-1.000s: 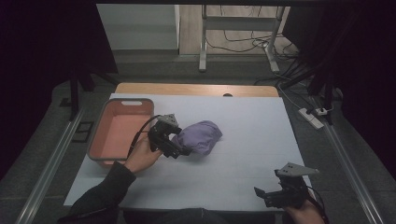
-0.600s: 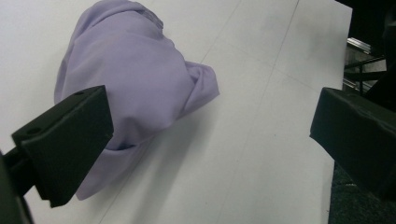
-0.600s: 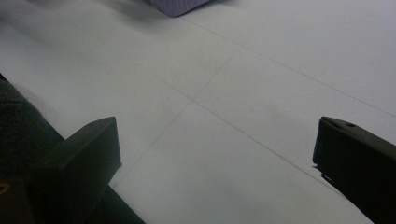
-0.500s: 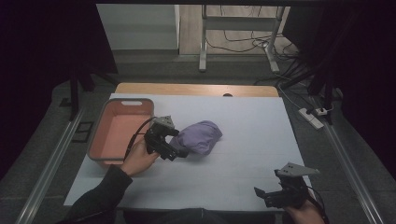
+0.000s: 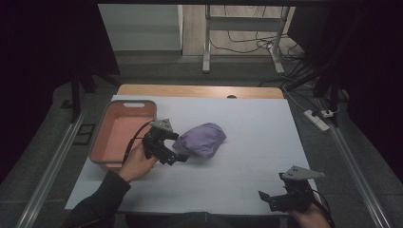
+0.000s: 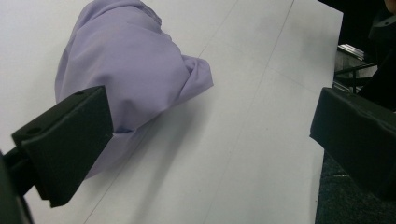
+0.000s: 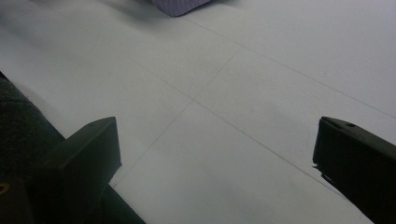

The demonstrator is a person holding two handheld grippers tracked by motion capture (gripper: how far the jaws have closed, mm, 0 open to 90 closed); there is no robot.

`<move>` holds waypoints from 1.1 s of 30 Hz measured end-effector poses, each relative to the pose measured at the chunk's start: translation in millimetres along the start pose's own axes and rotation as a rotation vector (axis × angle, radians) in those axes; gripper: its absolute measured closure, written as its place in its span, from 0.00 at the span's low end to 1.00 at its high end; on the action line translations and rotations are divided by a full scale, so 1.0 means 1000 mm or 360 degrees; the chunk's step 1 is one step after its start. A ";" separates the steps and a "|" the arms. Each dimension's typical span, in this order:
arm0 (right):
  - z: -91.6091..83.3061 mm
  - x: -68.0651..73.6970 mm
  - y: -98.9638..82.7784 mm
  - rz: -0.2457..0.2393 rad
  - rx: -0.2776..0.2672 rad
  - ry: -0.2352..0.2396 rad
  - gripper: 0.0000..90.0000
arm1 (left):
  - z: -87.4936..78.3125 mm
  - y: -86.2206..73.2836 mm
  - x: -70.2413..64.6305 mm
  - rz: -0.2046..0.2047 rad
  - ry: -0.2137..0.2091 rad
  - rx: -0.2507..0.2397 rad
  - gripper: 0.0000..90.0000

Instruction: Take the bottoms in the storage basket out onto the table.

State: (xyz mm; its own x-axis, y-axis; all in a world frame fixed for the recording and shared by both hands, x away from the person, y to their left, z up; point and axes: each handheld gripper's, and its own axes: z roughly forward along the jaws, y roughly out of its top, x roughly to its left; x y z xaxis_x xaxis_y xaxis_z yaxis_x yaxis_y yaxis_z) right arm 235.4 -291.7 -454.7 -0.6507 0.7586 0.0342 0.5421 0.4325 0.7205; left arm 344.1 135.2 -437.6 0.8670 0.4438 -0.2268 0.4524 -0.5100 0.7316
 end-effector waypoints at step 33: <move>0.000 0.000 0.000 -0.0009 -0.0008 0.0010 0.01 | -0.026 -0.028 -0.004 -0.0065 0.0061 -0.0038 0.00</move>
State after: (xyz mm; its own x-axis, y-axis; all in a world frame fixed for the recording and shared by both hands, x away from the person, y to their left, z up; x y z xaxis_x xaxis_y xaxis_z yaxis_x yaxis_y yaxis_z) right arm 235.2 -291.6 -454.7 -0.6572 0.7530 0.0345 0.5357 0.4343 0.7241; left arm 322.6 166.3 -440.5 0.8390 0.4922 -0.2322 0.4819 -0.4735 0.7373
